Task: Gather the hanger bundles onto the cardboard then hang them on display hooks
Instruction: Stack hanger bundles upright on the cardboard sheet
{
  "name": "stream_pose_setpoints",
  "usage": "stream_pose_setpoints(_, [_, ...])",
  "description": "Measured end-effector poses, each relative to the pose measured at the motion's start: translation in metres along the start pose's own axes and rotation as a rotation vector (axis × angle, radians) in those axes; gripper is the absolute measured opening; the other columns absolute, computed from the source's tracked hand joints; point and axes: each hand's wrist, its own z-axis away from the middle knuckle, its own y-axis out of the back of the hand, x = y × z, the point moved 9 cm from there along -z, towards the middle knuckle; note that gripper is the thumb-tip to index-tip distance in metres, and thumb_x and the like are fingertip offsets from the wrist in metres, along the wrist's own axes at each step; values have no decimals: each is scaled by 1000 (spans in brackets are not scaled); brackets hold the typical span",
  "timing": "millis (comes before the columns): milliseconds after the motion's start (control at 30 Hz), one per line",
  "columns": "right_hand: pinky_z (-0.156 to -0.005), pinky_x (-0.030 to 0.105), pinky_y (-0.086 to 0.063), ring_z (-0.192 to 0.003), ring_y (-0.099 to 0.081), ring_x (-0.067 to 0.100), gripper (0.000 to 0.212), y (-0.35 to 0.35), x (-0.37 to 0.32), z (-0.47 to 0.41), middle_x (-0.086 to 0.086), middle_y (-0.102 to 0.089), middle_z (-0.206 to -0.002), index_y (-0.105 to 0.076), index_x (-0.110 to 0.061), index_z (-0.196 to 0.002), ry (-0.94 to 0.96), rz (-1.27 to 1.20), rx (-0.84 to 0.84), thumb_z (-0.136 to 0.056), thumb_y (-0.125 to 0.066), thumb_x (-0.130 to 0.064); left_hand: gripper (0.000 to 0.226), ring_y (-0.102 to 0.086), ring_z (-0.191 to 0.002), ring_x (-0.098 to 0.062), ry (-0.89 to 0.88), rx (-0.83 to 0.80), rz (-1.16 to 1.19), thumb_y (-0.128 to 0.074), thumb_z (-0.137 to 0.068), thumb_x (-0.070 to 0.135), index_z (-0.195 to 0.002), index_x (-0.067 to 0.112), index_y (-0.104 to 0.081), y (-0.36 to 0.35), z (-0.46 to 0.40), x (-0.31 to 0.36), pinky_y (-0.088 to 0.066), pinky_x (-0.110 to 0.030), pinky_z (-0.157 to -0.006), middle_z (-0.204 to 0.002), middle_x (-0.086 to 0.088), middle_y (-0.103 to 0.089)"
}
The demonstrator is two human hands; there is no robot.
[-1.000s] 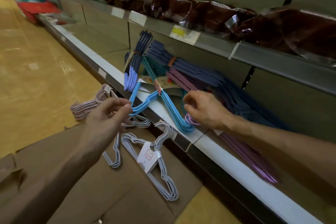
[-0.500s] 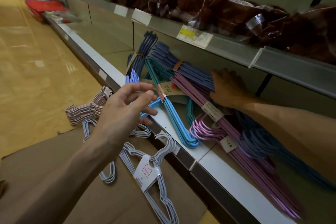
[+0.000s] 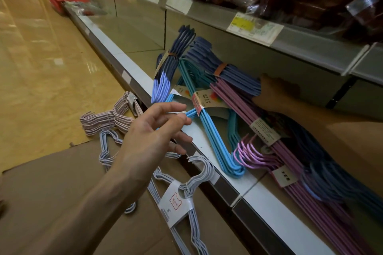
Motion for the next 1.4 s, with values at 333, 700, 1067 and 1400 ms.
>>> stream_pose_setpoints(333, [-74, 40, -41, -99, -63, 41, 41, 22, -6, 10, 23, -63, -115, -47, -6, -132, -16, 110, 270, -94, -58, -14, 17, -71, -77, -22, 35, 24, 17, -62, -95, 14, -110, 18, -68, 11, 0, 2, -57, -31, -60, -92, -1, -75])
stream_pose_setpoints(700, [-71, 44, -44, -95, -62, 45, 52, 55, 12, 60, 25, -62, -114, -46, -11, -141, 83, 108, 449, -91, -62, -12, 18, -70, -75, -21, 22, 1, -43, -64, -93, 14, -109, 18, -69, 14, 24, 22, -57, -31, -60, -93, -3, -74])
stream_pose_setpoints(1067, [-64, 40, -42, -86, -65, 45, 55, 74, 25, 122, 28, -67, -101, -53, -7, -141, 190, 184, 523, -89, -68, -4, 18, -70, -76, -21, 24, 17, -117, -61, -94, 13, -110, 18, -68, 31, 59, 50, -56, -30, -59, -93, -2, -74])
stream_pose_setpoints(1400, [-95, 50, -49, -122, -50, 47, 56, 64, 30, 120, 26, -41, -146, -22, -21, -158, 75, 69, 286, -105, -40, -27, 17, -70, -75, -20, -6, 11, -138, -61, -94, 13, -109, 18, -68, 33, 72, 68, -57, -31, -60, -89, 2, -74])
